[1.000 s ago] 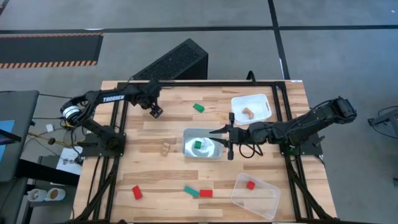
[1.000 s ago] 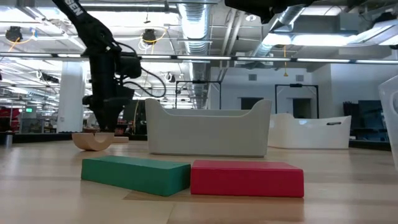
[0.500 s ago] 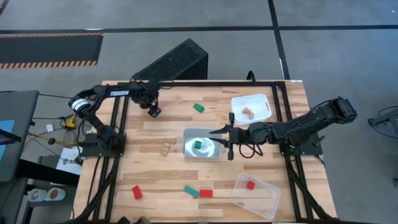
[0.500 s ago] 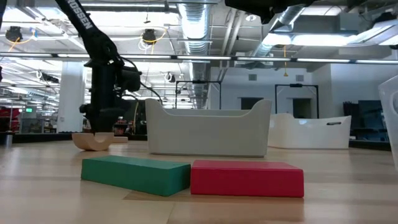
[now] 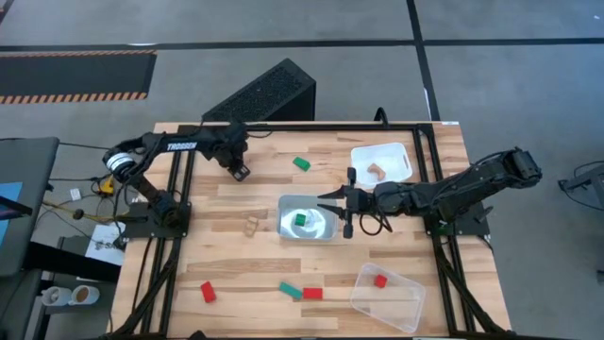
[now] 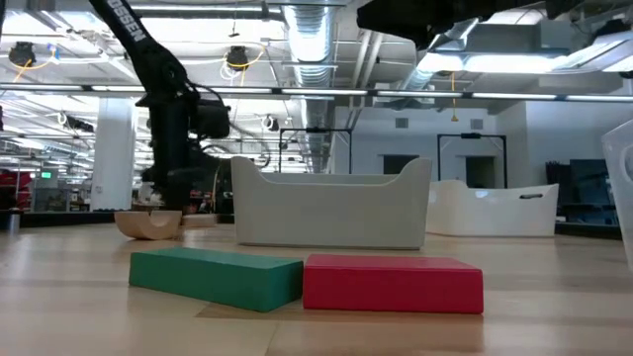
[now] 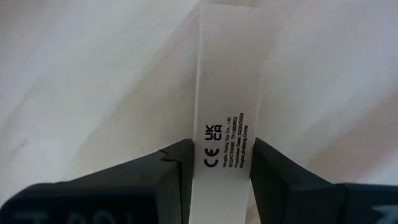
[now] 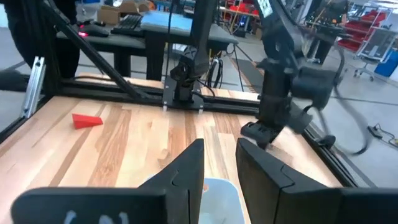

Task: Sort & place blocks by color
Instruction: Put the top brown block into the white bin

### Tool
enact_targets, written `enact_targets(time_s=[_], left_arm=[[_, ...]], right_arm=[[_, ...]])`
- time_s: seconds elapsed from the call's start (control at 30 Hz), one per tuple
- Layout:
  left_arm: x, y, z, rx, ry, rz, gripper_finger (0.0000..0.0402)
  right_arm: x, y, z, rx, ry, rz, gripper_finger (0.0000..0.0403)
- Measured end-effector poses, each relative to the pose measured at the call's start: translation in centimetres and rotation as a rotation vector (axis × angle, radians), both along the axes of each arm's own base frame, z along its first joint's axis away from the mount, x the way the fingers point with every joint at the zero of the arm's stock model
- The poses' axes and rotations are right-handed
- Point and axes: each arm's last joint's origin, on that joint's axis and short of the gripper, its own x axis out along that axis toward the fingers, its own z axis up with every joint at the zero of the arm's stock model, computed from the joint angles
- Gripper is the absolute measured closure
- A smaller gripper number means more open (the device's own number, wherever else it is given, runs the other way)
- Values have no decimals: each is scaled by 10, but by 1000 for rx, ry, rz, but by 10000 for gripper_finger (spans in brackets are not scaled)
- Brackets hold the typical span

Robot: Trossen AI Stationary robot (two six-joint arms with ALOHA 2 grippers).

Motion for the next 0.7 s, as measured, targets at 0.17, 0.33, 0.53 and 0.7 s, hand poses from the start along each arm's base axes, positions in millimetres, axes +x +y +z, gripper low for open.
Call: enact_targets(time_s=[0.17, 0.33, 0.53, 0.7], left_arm=[[4, -17, 47, 61, -333, -55, 313], [12, -58, 79, 71, -990, -299, 313], [4, -117, 70, 107, -1264, -344, 313], [0, -156, 49, 134, -1297, -338, 313]], right_arm=[[0, -2, -2, 13, 19, -7, 285], [0, -2, 0, 35, -4, -11, 285], [2, -4, 0, 169, -20, 32, 268], [16, -7, -15, 175, -19, 17, 199]])
